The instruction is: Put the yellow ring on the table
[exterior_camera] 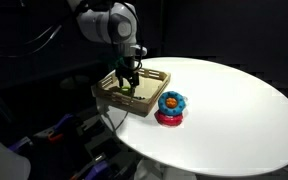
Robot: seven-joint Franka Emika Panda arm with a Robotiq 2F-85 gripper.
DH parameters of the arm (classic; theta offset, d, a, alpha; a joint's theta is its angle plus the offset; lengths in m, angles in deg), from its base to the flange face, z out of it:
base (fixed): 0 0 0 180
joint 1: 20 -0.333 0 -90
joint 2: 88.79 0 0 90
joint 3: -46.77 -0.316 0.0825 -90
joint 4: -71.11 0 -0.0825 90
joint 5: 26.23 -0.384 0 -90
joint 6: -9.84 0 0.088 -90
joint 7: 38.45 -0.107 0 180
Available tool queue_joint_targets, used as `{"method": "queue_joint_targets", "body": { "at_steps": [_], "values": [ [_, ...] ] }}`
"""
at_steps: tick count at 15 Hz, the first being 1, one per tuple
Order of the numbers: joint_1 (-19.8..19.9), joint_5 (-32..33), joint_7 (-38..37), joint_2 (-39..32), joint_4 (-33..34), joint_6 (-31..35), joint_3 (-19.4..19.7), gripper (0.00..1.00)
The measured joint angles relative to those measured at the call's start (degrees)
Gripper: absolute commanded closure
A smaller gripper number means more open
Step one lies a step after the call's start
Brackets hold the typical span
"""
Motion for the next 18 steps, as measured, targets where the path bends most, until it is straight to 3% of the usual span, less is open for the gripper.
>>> {"method": "queue_joint_targets", "body": {
  "at_steps": [13, 15, 18],
  "values": [
    [-0.78, -0.46, 0.0, -0.52, 0.38, 0.0, -0.14, 0.0],
    [-0.83, -0.46, 0.0, -0.67, 0.41, 0.0, -0.14, 0.27],
    [-0.83, -0.46, 0.0, -0.93, 0.53, 0.0, -0.08, 0.51]
  ]
}}
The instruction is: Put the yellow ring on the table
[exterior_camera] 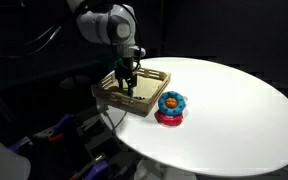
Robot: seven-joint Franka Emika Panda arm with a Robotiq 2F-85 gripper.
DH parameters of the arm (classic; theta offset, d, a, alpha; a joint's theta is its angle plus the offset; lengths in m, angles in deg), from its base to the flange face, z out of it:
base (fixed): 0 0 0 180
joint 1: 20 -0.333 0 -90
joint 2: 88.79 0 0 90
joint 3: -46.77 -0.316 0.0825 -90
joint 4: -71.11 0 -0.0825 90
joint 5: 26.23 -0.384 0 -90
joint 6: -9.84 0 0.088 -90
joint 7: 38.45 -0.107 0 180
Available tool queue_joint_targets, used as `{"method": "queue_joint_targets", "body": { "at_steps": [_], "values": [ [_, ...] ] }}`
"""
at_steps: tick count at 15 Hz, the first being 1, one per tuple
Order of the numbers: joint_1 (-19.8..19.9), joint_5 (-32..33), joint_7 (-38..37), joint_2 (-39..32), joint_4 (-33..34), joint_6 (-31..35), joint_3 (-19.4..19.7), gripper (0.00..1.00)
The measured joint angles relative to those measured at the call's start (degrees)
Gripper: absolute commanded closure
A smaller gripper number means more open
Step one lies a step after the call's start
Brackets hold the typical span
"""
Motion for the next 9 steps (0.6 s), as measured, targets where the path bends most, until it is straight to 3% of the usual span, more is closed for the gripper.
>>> {"method": "queue_joint_targets", "body": {
  "at_steps": [9],
  "values": [
    [0.14, -0.35, 0.0, 0.86, 1.32, -0.28, 0.43, 0.51]
  ]
}}
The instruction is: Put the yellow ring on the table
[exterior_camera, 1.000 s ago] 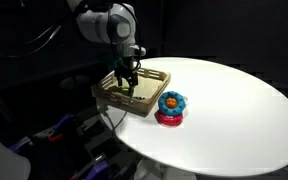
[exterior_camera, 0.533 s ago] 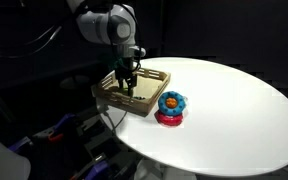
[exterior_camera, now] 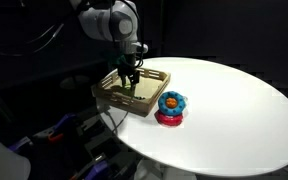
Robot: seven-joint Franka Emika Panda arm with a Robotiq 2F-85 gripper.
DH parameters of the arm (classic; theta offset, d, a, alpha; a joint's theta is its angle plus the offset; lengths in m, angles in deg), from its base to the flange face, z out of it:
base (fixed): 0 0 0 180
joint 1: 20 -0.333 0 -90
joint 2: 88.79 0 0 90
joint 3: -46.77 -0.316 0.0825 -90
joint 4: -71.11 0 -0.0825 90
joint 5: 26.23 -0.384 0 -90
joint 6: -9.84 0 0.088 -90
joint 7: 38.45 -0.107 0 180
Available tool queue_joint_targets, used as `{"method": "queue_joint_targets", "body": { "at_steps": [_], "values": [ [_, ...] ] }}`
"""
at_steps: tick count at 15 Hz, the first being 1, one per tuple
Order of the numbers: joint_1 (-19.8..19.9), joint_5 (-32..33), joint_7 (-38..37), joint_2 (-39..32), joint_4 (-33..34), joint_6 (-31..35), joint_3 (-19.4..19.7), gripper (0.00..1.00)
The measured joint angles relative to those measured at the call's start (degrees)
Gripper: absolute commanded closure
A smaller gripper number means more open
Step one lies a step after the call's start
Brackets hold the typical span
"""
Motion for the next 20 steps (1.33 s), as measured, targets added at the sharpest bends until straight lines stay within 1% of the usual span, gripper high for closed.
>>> {"method": "queue_joint_targets", "body": {
  "at_steps": [3, 8, 14, 20],
  "values": [
    [0.16, -0.08, -0.14, 1.49, 0.91, -1.74, 0.99, 0.51],
    [0.54, -0.04, -2.05, 3.06, 3.13, -6.32, 3.79, 0.51],
    [2.71, 0.38, -4.51, 3.07, 6.14, -10.48, 6.85, 0.51],
    [4.59, 2.6, -9.18, 2.81, 8.35, -14.4, 9.95, 0.51]
  ]
}}
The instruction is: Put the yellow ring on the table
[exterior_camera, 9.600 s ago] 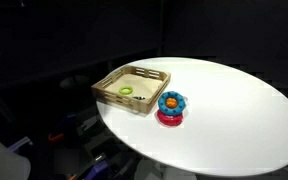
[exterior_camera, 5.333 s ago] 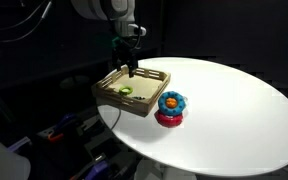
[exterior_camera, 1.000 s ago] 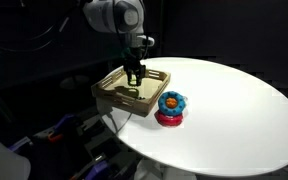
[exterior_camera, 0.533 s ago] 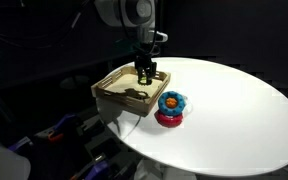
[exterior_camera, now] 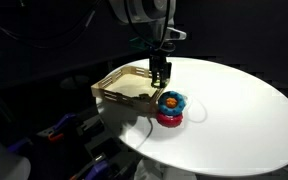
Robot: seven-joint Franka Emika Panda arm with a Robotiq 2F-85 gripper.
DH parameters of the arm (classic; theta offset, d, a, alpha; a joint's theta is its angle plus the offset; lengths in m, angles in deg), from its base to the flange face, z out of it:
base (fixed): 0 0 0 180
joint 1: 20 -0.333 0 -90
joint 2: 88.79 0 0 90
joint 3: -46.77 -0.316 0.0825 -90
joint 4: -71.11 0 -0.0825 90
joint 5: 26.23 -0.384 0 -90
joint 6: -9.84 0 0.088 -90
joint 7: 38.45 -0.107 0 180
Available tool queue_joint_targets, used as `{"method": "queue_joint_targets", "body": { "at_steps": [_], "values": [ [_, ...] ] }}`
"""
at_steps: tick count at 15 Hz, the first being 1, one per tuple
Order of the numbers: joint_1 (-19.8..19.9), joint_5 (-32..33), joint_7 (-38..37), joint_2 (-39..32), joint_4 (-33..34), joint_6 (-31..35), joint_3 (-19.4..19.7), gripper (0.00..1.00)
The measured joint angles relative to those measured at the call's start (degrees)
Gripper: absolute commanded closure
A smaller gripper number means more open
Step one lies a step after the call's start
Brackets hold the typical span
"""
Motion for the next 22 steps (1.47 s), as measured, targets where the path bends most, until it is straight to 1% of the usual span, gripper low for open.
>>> {"method": "queue_joint_targets", "body": {
  "at_steps": [7, 8, 9, 10, 11, 17, 22],
  "values": [
    [1.71, 2.67, -5.72, -1.13, 2.11, -3.52, 2.52, 0.51],
    [1.92, 2.72, -6.23, -1.45, 2.41, -3.98, 2.68, 0.44],
    [2.13, 2.72, -6.56, -1.8, 2.77, -4.42, 2.77, 0.07],
    [2.3, 2.72, -6.73, -2.09, 3.18, -4.83, 2.81, 0.05],
    [2.42, 2.72, -6.87, -2.33, 3.54, -5.25, 2.83, 0.01],
    [2.52, 2.72, -6.98, -3.05, 4.53, -7.48, 2.6, 0.0],
    [2.53, 2.56, -6.24, -2.77, 5.21, -9.34, 1.47, 0.0]
  ]
}}
